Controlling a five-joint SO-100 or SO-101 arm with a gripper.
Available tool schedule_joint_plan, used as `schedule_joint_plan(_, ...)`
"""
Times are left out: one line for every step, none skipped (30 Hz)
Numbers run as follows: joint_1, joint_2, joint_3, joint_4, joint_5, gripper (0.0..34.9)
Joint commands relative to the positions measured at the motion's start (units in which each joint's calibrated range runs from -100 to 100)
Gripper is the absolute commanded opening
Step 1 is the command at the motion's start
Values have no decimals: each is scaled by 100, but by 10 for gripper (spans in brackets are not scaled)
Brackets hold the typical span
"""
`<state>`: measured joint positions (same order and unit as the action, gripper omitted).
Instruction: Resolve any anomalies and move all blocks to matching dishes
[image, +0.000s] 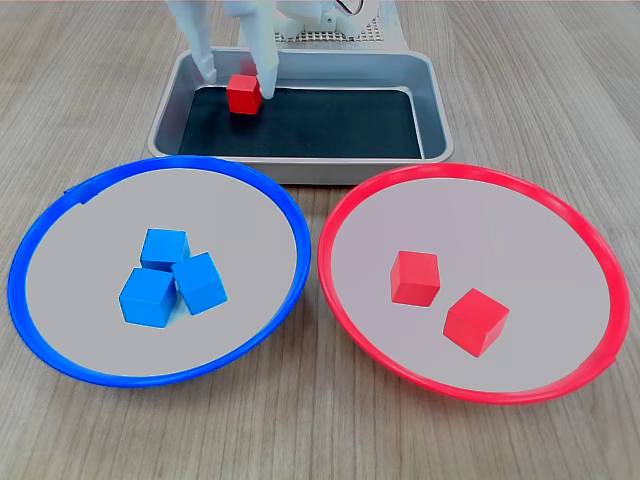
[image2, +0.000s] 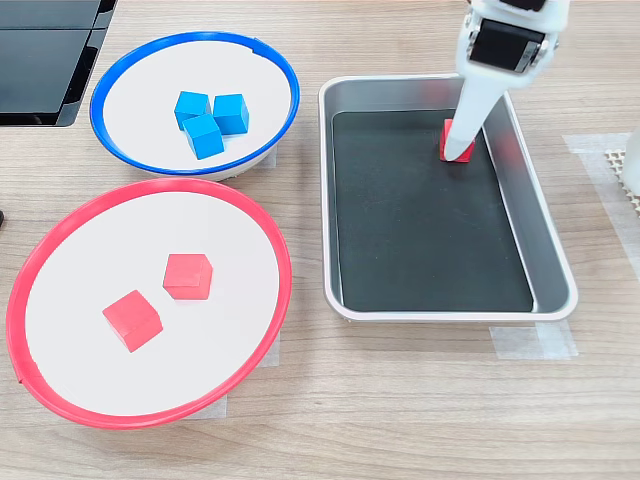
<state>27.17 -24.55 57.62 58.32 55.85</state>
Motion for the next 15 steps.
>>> schedule_joint_plan(27, 80, -4, -231, 59, 176)
schedule_joint_plan(27, 89, 5, -240, 63, 171)
schedule_joint_plan(27, 97, 41, -256, 68, 168)
schedule_joint_plan(17, 106, 68, -256, 68, 165)
schedule_joint_plan(8, 106, 87, -256, 68, 162)
schedule_joint_plan(-11, 97, 105, -248, 68, 159)
schedule_joint_plan(-30, 80, 123, -231, 68, 151)
schedule_joint_plan(-39, 71, 141, -223, 54, 129)
schedule_joint_plan(-58, 63, 150, -215, 49, 115)
schedule_joint_plan(-77, 54, 159, -207, 39, 104)
schedule_joint_plan(-105, 54, 159, -198, 24, 76)
schedule_joint_plan(-152, 54, 159, -198, -20, 49)
schedule_joint_plan(-218, 46, 123, -165, -78, 29)
schedule_joint_plan(-350, 46, 32, -99, -210, 13)
schedule_joint_plan(-529, 46, -123, 0, -396, 9)
